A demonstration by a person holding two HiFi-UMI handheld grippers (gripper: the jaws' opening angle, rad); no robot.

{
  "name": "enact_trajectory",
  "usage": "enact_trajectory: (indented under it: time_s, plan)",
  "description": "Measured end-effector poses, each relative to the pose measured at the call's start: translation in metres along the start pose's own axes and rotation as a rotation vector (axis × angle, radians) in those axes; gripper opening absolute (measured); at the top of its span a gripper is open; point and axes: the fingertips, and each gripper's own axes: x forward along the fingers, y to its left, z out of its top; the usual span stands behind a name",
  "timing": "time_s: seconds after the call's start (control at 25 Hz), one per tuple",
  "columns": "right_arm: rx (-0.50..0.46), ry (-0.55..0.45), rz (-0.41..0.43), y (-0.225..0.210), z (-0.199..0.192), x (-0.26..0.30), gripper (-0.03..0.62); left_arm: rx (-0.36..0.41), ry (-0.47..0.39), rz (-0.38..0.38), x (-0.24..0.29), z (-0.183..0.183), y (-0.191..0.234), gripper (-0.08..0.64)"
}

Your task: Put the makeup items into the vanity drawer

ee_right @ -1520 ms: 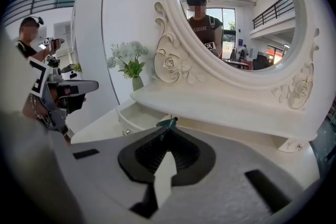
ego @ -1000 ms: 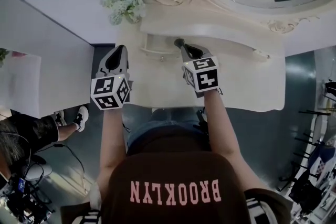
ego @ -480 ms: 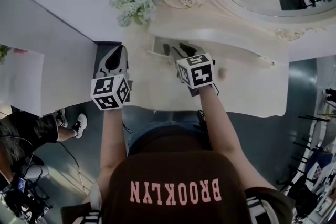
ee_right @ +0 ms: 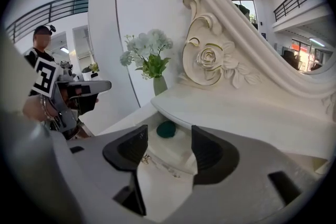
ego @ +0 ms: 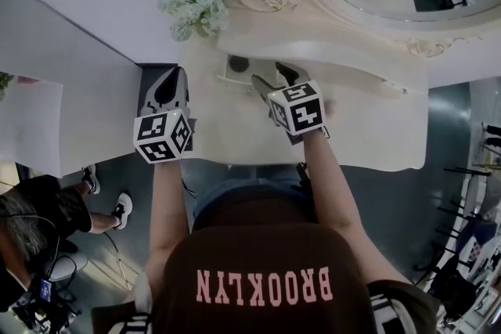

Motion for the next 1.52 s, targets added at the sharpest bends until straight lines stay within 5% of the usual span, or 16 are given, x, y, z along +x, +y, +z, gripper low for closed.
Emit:
enact_trajectory:
  time_s: [0.76, 1.52]
  plan:
    - [0.028, 0.093, -0.089, -0.091, -0.059, -0.055, 0.208, -0.003, 0.022, -0.05, 0.037, -0.007, -0.063, 0.009]
    - [-0.568, 0.537, 0.205, -0.092, -0.132, -0.018, 0.135, -0.005, 0.061, 0.008, 0.048, -0.016, -0.057, 0.008]
